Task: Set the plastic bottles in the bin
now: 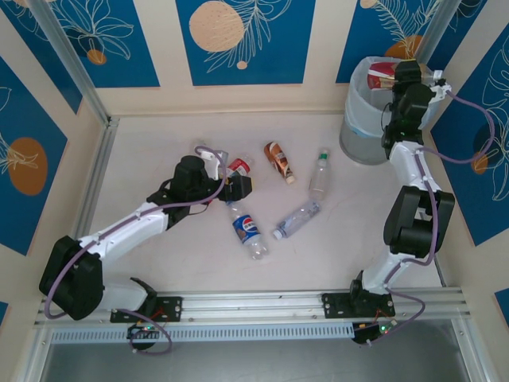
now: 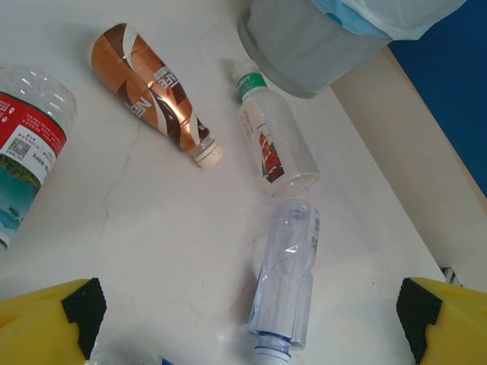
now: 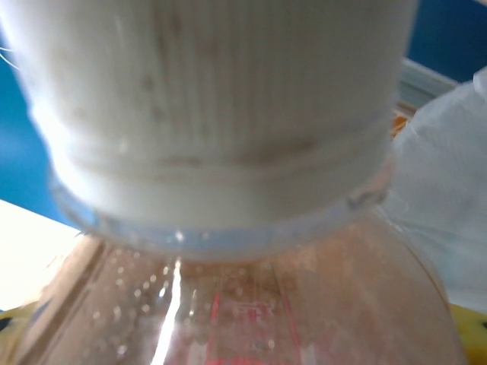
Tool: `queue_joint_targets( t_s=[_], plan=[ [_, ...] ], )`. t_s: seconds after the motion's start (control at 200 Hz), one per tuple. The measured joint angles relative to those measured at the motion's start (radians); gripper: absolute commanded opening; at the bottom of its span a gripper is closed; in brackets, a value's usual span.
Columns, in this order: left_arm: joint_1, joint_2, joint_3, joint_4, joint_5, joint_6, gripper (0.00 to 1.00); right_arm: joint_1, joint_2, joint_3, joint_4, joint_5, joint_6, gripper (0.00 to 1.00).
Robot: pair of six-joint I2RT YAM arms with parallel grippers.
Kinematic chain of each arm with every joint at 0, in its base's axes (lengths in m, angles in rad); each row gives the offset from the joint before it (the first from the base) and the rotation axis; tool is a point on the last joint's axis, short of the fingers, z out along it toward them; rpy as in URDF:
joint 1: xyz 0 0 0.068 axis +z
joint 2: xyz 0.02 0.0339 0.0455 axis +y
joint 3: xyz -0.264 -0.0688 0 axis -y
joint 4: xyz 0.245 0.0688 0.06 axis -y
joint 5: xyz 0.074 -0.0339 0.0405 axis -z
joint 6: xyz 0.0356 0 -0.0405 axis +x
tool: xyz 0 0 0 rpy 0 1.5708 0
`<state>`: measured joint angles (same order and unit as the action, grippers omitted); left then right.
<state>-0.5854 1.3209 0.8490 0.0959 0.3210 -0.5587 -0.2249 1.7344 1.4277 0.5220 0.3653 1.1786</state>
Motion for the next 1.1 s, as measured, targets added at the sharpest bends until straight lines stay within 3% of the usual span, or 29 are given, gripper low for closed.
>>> queue_joint_targets(
  t_s=[0.41,0.715,0.895,1.1],
  plan=[
    [0.0,0.005,0.0,-0.007,0.0,0.0,0.99,0.031,0.031,0.035,-0.013,0.09,-0.369,0.51],
    [0.0,0.014,0.0,-0.007,0.0,0.0,0.99,0.021,0.051,0.032,-0.008,0.103,-0.554,0.52],
    [-0.002,0.03,0.0,-0.007,0.0,0.0,0.99,0.012,0.12,0.121,-0.115,0.106,-0.632,0.52],
    [-0.002,0.037,0.001,-0.007,0.0,0.0,0.99,0.014,0.24,0.342,-0.337,0.159,-0.763,0.54]
  ],
)
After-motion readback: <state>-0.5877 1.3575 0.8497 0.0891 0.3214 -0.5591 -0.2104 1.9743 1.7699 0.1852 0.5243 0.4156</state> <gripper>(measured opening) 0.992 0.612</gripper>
